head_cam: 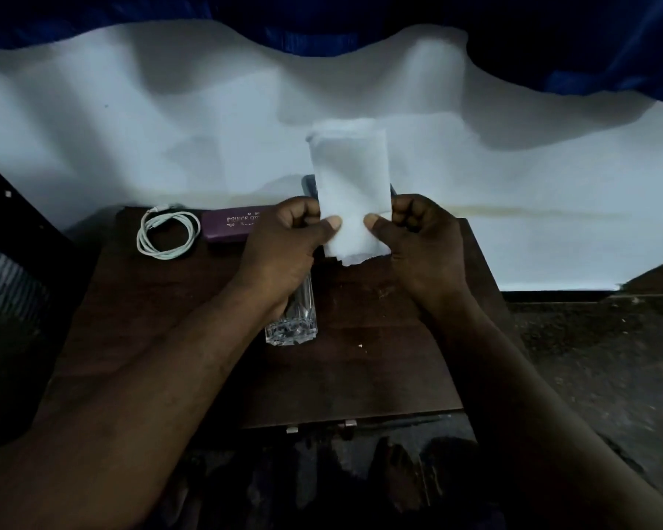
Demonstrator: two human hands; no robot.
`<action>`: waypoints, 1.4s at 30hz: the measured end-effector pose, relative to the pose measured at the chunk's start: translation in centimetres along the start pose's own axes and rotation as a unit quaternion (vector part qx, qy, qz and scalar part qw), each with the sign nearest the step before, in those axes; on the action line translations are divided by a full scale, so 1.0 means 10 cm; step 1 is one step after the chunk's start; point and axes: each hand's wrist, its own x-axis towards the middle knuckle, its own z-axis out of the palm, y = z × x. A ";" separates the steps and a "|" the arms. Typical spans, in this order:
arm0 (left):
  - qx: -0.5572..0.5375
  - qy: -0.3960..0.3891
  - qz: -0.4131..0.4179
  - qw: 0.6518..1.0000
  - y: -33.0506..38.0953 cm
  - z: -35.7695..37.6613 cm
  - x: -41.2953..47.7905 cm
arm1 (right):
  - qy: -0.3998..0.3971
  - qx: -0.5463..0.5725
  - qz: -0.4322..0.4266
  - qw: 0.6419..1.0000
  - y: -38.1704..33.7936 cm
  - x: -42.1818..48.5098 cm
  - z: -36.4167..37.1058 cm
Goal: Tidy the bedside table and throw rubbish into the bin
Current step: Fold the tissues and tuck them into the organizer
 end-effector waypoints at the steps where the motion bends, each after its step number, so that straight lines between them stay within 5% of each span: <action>1: 0.005 0.022 -0.001 1.000 -0.02 -0.01 0.02 | 0.004 -0.002 0.003 1.000 0.02 0.02 0.02; 7: 0.023 0.118 0.037 0.992 -0.03 -0.02 0.17 | -0.042 0.037 0.037 0.998 0.02 0.06 0.12; 16: 0.112 0.093 0.086 0.986 0.02 0.01 0.26 | -0.017 0.036 0.021 0.999 -0.08 0.12 0.21; 24: 0.216 0.136 0.131 0.958 0.10 0.01 0.84 | 0.018 -0.162 -0.078 0.984 -0.05 0.70 0.27; 32: 0.374 0.126 0.174 0.902 0.06 0.06 1.24 | 0.011 -0.311 -0.178 0.934 0.06 1.21 0.34; 42: 0.508 0.143 0.216 0.821 0.02 0.13 1.30 | -0.003 -0.331 -0.194 0.923 0.19 1.30 0.31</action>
